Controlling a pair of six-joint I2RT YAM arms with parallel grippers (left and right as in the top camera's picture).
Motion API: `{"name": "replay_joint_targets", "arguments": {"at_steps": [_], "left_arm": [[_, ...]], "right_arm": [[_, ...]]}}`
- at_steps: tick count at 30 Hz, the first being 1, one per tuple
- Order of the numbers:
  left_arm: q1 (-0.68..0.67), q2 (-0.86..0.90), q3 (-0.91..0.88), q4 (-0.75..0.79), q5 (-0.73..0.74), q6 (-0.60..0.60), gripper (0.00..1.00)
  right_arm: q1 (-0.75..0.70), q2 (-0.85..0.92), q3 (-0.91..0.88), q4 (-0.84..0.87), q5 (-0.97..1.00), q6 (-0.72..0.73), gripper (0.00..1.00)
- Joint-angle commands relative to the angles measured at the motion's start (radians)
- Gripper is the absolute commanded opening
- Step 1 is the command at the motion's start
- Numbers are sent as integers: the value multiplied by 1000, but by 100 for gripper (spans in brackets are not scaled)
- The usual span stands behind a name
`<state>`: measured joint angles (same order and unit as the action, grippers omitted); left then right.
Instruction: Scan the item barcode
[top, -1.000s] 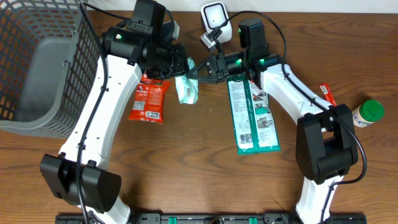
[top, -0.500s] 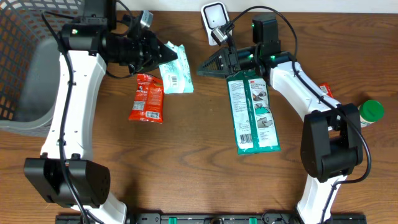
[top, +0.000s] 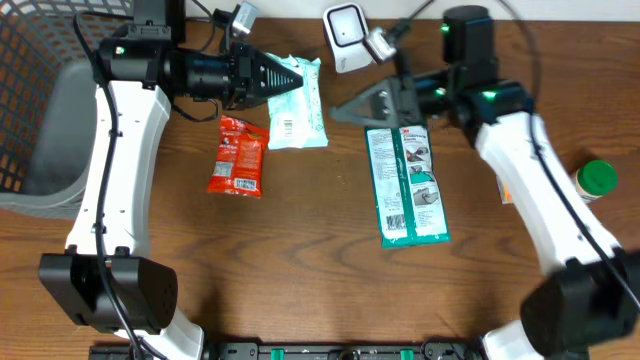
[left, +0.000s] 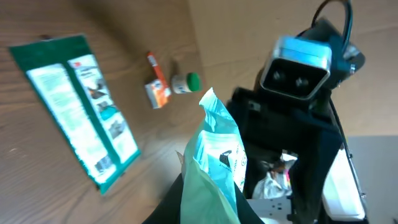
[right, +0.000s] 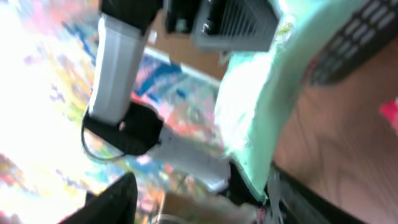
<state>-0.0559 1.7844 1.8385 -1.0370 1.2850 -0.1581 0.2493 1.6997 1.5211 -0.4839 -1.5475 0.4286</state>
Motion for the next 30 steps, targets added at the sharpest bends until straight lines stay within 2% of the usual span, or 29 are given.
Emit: {"name": "replay_joint_targets", "arguments": {"at_steps": [1, 3, 6, 12, 22, 25, 27, 29, 30], "left_arm": [[-26, 11, -4, 16, 126, 20, 7], [-39, 11, -4, 30, 148, 20, 7], [-54, 11, -4, 38, 144, 20, 7], [-93, 11, -4, 38, 144, 20, 7], [-108, 11, -4, 37, 174, 20, 7], [-108, 11, -4, 37, 174, 20, 7], [-108, 11, -4, 37, 173, 20, 7], [-108, 11, -4, 37, 173, 20, 7], [-108, 11, -4, 37, 173, 20, 7]], "right_arm": [[-29, -13, -5, -132, -14, -280, 62], [-33, -9, -12, -190, -13, -370, 62], [-24, -9, -22, -200, -13, -406, 61], [7, -9, -22, -108, -13, -411, 58], [14, -9, -22, -64, 14, -410, 43], [14, -9, -22, -58, 16, -410, 32], [14, -9, -22, -47, 16, -407, 17], [14, -9, -22, -42, 16, -407, 7], [14, -9, -22, -43, 16, -407, 8]]}}
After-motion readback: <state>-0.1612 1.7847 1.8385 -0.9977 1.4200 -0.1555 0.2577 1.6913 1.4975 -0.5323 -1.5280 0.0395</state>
